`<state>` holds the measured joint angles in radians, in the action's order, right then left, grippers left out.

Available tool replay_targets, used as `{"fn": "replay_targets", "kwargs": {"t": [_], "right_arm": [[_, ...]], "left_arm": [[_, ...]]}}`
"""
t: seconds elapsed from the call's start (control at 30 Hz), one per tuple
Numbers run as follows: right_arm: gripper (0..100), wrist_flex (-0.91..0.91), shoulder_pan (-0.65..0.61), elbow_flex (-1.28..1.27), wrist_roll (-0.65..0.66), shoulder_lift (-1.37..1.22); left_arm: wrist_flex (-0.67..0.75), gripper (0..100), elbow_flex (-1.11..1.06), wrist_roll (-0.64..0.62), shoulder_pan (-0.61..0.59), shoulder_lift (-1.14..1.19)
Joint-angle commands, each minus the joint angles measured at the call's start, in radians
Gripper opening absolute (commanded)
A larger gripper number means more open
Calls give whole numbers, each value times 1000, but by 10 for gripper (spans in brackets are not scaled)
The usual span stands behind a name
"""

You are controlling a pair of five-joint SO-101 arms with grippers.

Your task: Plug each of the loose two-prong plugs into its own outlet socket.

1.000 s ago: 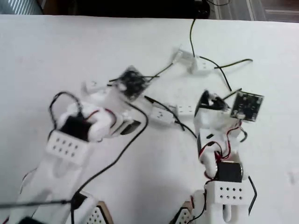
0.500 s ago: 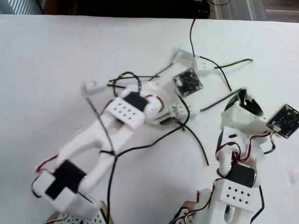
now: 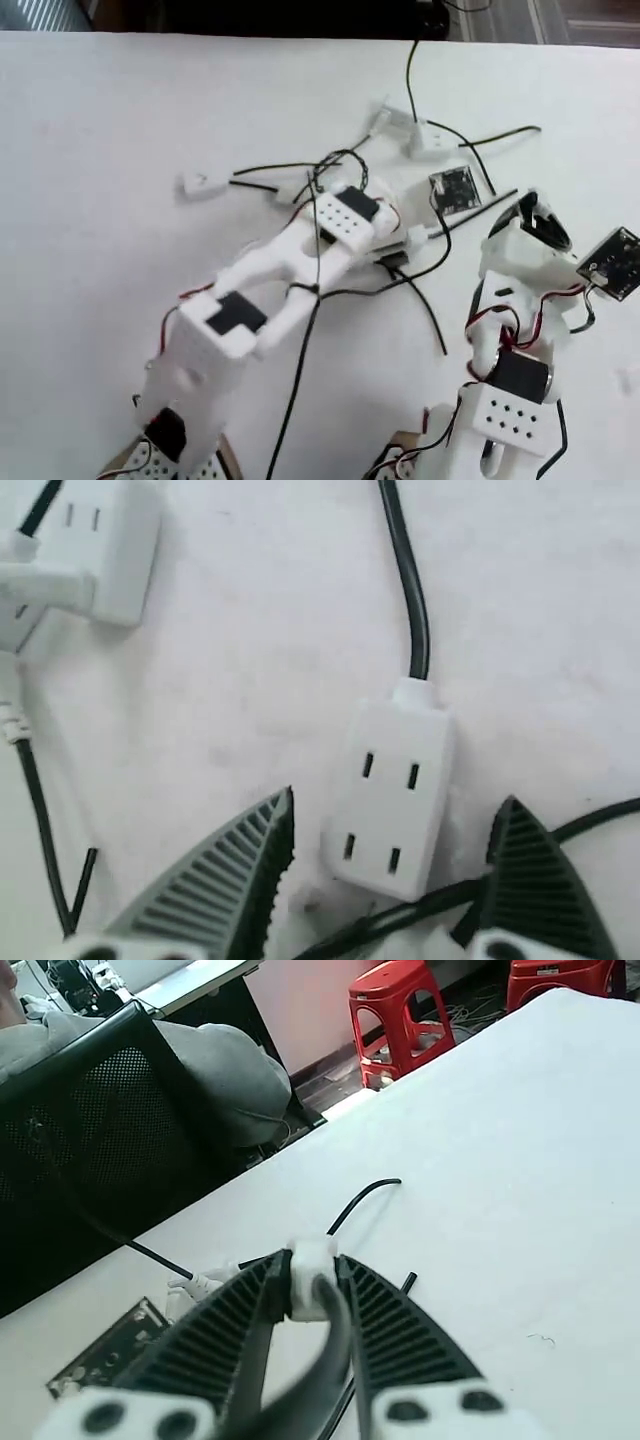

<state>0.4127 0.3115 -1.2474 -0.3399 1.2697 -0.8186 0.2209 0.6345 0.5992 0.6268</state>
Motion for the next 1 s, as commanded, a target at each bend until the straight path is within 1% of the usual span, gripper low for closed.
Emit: {"fn": "replay_targets", "kwargs": {"t": [0.0,0.1,0.3,0.33,0.4,0.7,0.87,0.97], "right_arm": [[17,-24,4,11,-5,21],[17,-24,4,11,-5,21],[17,-24,4,11,-5,21],[17,-24,4,11,-5,21],[17,-24,4,11,-5,21],[17,-24,4,11,-5,21],[17,-22,4,11,-3,21],[17,-21,4,11,-3,21]], "left_arm": [[-84,308,215,17,10,108],[-172,252,324,18,15,183],[-341,37,509,18,41,254],[-371,15,534,18,45,257],[-430,29,572,18,48,257],[-654,23,753,12,44,249],[-832,23,948,9,42,249],[-953,23,1091,-34,28,251]]}}
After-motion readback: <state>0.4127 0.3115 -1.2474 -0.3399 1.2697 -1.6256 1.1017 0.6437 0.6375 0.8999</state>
